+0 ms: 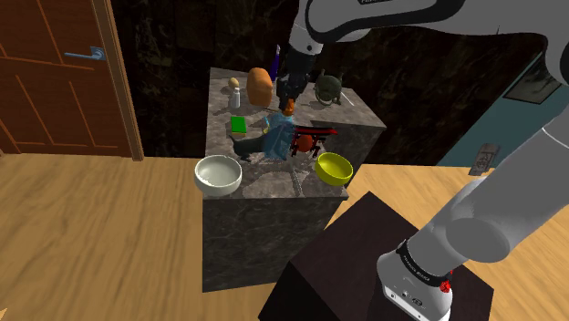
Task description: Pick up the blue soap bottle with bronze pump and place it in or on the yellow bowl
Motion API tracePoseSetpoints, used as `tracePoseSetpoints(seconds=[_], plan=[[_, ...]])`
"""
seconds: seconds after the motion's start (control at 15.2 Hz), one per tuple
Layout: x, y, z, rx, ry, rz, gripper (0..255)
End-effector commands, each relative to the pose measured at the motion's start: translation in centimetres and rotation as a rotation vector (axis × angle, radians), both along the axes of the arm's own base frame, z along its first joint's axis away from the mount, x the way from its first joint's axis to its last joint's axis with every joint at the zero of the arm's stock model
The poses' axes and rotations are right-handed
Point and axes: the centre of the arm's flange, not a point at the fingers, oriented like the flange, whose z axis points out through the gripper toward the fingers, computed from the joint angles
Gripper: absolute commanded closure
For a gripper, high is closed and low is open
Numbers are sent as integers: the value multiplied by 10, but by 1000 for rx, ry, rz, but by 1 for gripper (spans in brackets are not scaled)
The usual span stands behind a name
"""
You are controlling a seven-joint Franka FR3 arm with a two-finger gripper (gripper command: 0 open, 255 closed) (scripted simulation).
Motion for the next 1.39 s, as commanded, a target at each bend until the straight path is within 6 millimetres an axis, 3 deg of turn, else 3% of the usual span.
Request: tracePoseSetpoints(seconds=[0.0, 1.32], plan=[[-8, -21, 8, 0, -1, 0, 255], [-106, -254, 84, 0, -1, 0, 255]])
